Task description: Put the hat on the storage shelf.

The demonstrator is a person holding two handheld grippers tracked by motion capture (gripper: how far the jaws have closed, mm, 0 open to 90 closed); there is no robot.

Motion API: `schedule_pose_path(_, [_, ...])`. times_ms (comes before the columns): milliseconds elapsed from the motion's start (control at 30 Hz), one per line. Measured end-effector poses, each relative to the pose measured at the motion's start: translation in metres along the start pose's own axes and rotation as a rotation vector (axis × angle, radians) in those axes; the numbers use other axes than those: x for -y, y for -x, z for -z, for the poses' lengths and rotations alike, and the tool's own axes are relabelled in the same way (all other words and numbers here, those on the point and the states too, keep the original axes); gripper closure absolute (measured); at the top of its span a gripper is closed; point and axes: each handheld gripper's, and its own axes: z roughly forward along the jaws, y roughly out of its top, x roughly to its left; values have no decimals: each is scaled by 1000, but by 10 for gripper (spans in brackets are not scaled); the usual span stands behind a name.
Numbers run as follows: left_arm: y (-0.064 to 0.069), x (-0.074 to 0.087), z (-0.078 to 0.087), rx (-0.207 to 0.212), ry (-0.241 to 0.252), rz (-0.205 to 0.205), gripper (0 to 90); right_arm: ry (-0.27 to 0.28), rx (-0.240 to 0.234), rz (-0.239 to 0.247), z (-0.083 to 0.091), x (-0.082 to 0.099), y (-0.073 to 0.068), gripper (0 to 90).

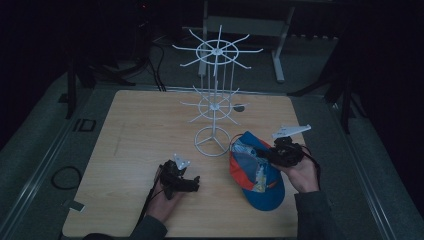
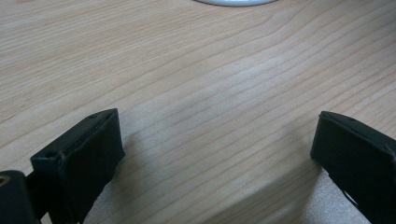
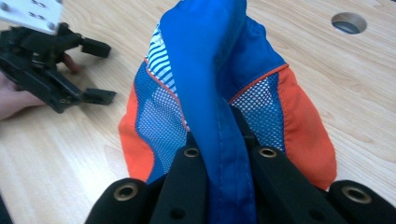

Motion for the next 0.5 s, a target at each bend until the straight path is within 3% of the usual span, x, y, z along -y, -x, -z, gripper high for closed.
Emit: schedule_pose_path(500, [0,0,0,-1,2,0,26,35,0,0,16,0,-2,885])
